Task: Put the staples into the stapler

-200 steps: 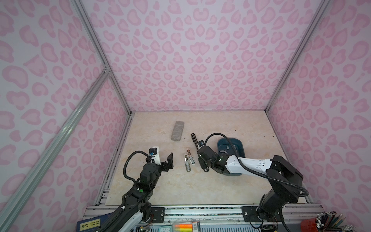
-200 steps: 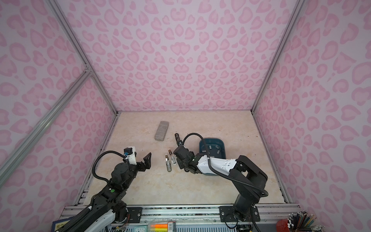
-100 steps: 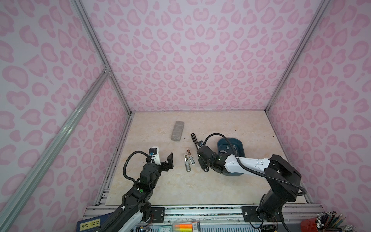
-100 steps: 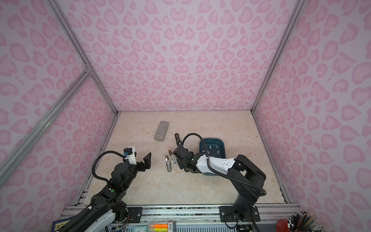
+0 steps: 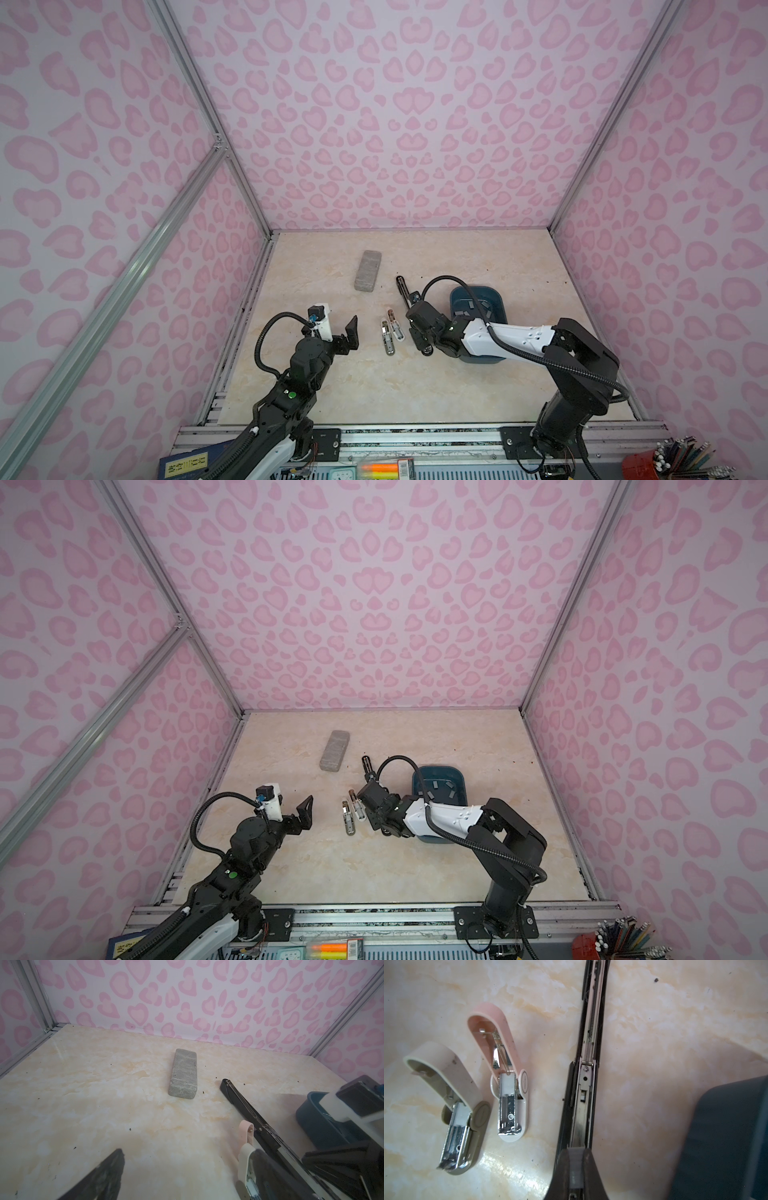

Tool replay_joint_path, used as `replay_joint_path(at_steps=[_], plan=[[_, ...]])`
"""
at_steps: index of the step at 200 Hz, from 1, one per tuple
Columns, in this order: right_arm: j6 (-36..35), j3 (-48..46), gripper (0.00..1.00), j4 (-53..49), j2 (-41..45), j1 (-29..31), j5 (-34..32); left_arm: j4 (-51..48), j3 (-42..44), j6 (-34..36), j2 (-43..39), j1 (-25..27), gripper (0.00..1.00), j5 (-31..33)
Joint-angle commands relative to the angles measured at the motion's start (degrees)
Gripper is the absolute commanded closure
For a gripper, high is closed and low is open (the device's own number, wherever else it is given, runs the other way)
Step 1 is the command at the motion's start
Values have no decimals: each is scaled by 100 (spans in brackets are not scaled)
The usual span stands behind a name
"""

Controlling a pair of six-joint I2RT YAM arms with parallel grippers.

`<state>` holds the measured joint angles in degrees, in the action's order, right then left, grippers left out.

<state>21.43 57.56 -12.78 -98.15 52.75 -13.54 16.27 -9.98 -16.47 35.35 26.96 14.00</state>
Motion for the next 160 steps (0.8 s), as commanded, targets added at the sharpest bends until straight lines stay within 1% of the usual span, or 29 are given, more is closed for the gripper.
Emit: replay_joint_path(at_steps=[1,160], plan=[[0,10,100,-63,-25,-16,-70,166,5,-12,-12,0,3,50],[51,99,100,-146,-183,-28,7,161,5,-14,-11,2,3,59]])
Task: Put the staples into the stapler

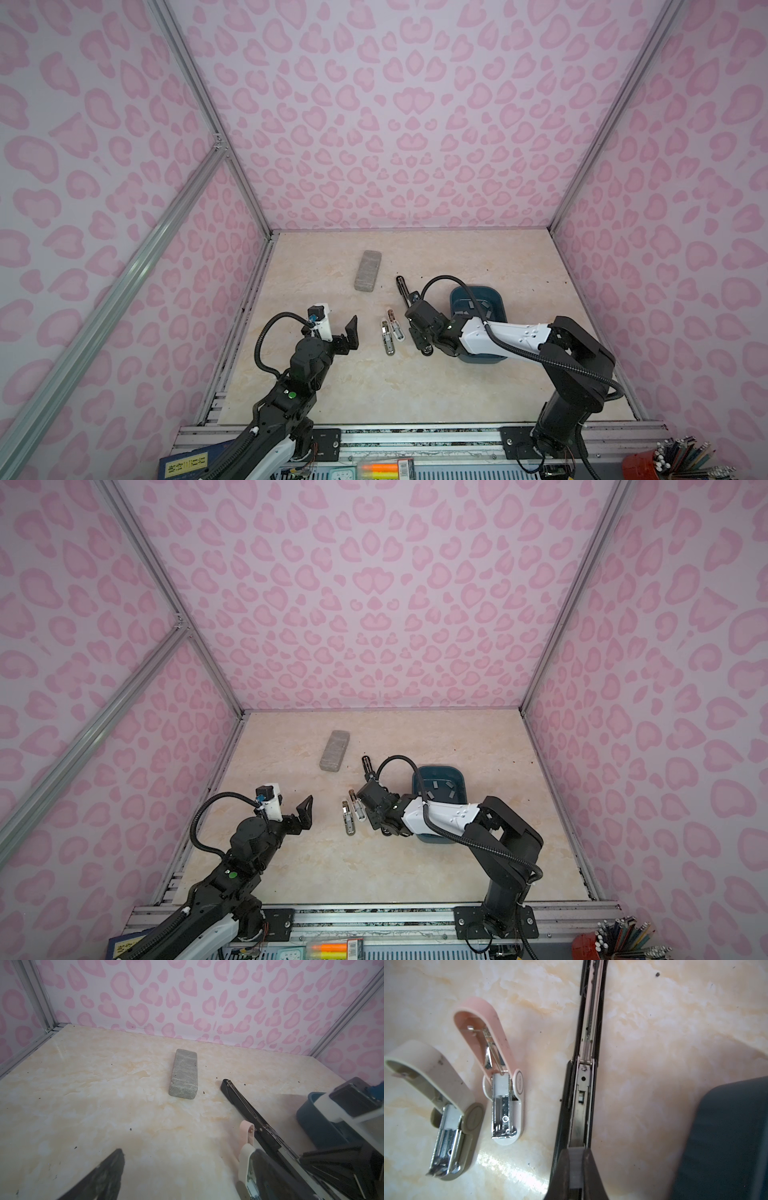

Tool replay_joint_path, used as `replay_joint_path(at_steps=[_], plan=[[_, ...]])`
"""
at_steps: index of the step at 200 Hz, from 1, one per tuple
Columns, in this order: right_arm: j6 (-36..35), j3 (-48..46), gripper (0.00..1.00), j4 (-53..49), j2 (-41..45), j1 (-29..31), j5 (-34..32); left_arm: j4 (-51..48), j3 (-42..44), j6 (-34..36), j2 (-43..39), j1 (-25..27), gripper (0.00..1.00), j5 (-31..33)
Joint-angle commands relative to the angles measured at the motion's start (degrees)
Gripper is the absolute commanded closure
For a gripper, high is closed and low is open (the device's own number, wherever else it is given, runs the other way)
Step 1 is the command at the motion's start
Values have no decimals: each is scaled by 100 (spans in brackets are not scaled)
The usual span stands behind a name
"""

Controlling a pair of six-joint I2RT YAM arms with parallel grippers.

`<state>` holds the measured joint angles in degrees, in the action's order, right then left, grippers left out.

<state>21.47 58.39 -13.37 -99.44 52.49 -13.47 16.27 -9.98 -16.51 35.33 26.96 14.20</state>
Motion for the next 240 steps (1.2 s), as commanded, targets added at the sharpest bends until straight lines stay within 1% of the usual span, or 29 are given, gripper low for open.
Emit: replay_joint_path(at_steps=[1,103,176,240], plan=[[48,15,100,-87,-56,-2,2,163,5,-10,-4,2,3,39],[129,-78,100,9,-9,-68,186,163,7,-10,-9,-2,3,41],[45,-259,100,225,283,9,99,162,5,-10,0,2,3,39],[49,-160,100,141,140,16,108,165,11,-10,0,2,3,39]])
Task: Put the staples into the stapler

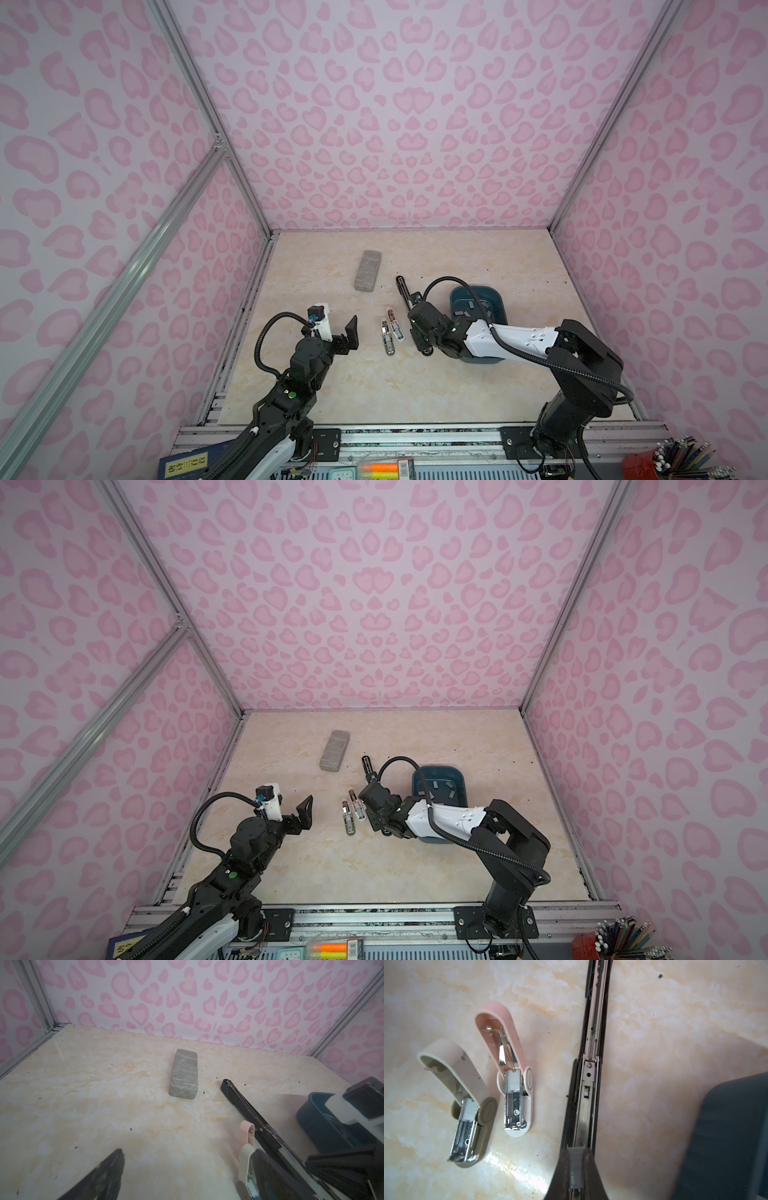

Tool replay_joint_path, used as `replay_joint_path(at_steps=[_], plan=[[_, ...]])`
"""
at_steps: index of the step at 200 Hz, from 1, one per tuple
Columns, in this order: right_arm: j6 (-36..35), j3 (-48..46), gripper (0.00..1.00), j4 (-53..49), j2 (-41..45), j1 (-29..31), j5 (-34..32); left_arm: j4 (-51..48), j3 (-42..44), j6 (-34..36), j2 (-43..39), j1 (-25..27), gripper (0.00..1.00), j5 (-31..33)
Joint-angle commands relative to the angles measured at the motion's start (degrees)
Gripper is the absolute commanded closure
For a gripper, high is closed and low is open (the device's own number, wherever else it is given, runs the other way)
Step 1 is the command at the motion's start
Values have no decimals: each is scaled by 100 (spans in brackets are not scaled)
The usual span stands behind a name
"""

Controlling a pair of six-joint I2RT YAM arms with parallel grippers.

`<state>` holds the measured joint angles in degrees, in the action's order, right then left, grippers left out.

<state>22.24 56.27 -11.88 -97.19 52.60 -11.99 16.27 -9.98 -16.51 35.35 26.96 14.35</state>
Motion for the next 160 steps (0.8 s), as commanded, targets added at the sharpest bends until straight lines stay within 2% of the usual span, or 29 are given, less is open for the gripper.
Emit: replay_joint_path(at_steps=[1,160], plan=[[-27,51,100,-12,-83,0,-40,166,8,-10,-2,2,3,20],[-20,134,100,-130,-171,4,-155,166,7,-10,-2,0,3,24]])
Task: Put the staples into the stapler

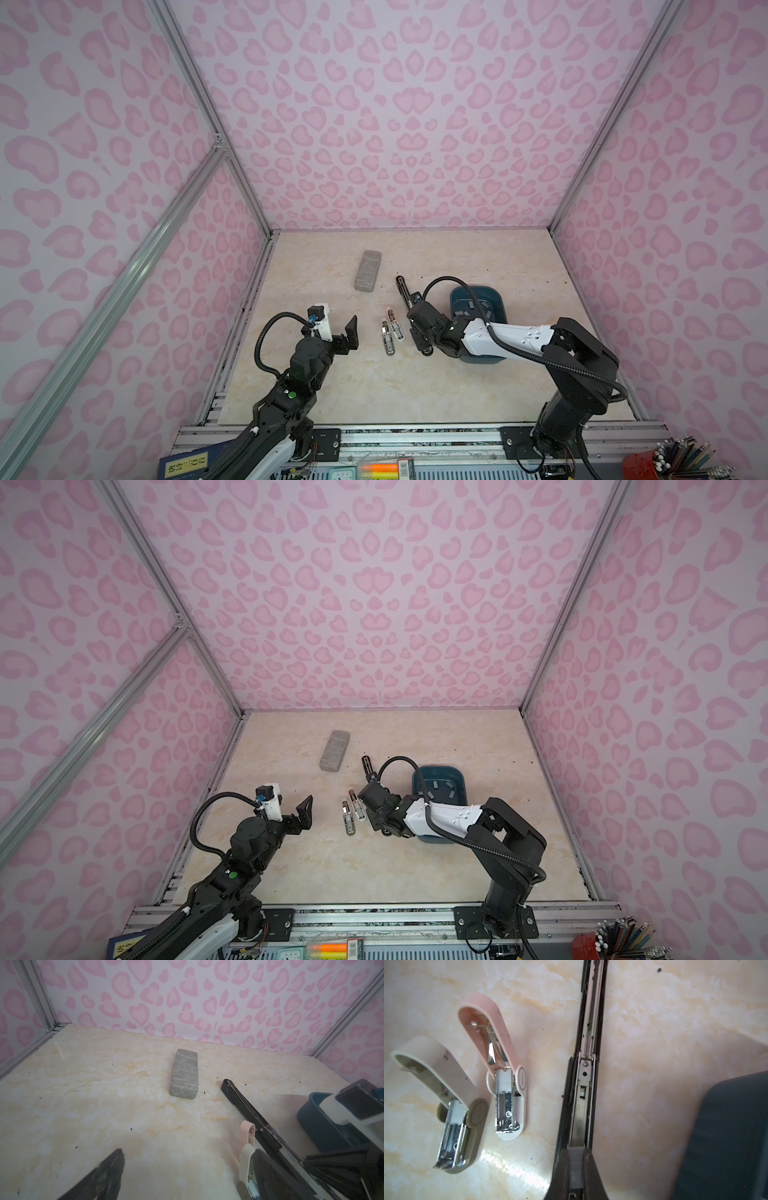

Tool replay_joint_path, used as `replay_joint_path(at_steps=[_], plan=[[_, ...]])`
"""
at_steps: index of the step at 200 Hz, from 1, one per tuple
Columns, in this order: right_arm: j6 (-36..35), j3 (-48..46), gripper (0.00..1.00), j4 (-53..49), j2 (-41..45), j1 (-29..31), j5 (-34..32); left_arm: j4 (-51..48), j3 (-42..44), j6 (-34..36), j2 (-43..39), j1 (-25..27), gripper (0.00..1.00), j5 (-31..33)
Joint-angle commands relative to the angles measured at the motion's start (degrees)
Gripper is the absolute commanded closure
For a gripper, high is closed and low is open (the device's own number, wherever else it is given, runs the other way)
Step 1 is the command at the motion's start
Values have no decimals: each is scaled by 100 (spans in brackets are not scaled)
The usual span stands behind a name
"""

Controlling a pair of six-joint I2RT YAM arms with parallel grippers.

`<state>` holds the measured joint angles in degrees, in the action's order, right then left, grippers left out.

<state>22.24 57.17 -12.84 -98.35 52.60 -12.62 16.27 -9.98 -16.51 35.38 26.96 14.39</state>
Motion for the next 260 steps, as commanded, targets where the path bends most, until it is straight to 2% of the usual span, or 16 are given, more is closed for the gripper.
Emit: replay_joint_path(at_steps=[1,260], plan=[[-19,42,100,-30,-54,4,-91,166,6,-10,-4,1,3,15],[-5,-41,100,111,15,4,93,164,5,-19,11,2,3,15]])
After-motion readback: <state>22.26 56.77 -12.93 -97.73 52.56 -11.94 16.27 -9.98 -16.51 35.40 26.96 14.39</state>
